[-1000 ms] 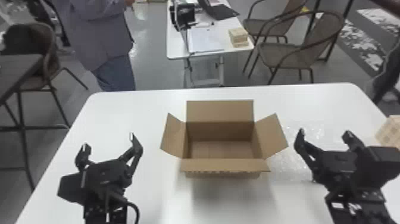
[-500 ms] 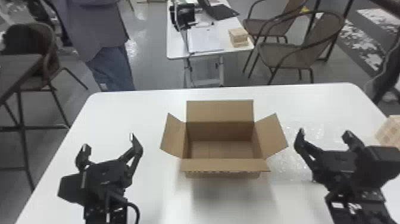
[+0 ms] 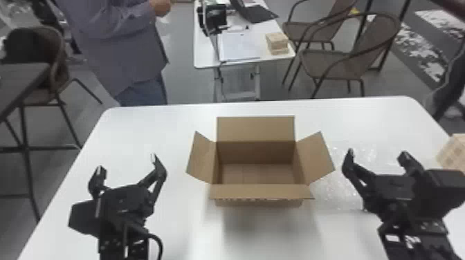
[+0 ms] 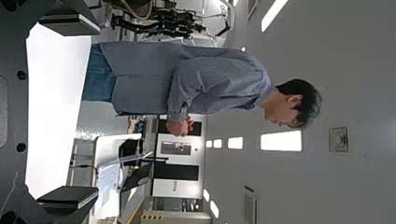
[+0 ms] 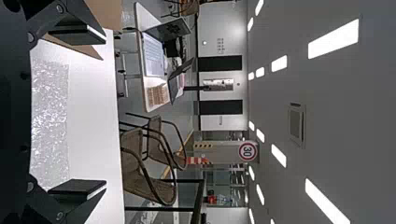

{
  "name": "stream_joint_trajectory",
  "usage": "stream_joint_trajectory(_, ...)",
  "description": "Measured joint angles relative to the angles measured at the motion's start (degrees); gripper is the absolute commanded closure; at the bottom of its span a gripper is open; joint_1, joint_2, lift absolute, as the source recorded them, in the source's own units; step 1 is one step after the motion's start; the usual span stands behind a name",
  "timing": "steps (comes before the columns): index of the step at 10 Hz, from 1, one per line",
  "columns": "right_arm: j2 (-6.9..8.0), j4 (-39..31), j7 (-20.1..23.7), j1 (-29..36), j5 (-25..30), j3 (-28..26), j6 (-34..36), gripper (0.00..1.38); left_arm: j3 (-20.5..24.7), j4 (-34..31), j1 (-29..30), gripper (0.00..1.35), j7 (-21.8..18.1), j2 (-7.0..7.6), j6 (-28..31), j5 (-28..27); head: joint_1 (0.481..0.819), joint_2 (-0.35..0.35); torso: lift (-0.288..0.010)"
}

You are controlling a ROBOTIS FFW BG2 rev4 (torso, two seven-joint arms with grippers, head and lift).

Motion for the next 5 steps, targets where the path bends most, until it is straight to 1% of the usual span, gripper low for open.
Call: stream_joint_trajectory(5, -0.01, 0.0, 0.0, 0.0, -0.1, -0.1, 0.0, 0.2, -0.1, 0.1, -0.1, 0.1, 0.0, 0.0, -0.1, -0.1, 0.695, 0.083, -0.102)
